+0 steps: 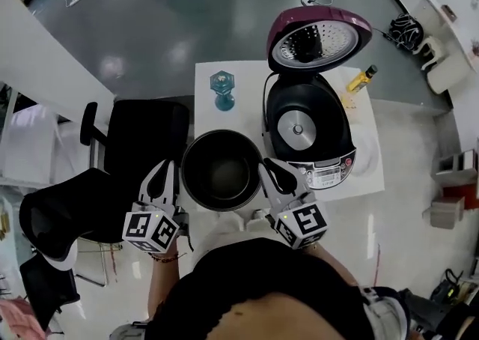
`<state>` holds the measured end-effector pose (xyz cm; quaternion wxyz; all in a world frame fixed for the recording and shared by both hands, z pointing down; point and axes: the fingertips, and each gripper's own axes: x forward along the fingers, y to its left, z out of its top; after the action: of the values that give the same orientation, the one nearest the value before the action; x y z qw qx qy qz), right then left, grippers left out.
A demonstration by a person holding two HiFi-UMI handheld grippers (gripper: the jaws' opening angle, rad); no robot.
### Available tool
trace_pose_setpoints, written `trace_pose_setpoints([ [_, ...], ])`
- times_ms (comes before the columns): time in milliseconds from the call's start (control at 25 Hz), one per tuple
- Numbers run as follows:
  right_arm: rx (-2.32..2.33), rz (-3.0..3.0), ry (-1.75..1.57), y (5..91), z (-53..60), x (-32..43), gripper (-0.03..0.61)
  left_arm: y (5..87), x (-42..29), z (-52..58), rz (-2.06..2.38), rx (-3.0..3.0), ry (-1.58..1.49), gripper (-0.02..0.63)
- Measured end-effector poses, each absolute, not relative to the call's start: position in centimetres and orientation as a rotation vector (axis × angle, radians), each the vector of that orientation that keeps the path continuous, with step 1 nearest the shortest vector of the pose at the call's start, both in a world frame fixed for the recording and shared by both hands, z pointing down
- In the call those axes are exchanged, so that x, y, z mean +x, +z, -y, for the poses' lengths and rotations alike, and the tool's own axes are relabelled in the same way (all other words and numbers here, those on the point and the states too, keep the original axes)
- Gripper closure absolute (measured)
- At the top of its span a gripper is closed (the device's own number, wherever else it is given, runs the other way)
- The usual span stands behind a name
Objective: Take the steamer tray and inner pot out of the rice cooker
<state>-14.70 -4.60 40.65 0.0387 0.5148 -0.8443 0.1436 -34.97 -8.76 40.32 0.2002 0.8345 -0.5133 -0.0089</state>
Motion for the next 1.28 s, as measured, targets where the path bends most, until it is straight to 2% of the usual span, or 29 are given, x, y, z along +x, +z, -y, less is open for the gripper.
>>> trace_pose_setpoints([
  [320, 1.619, 2.592, 0.393, 39.8, 5.4, -12.8, 0.572, 40.2, -34.9, 6.0, 1.537, 2.342, 0.025, 0.601],
  [1280, 1.642, 2.523, 0.420, 41.5, 3.7, -14.2, 0.572, 42.7, -35.3, 4.0, 1.440, 2.383, 0.173, 0.601],
])
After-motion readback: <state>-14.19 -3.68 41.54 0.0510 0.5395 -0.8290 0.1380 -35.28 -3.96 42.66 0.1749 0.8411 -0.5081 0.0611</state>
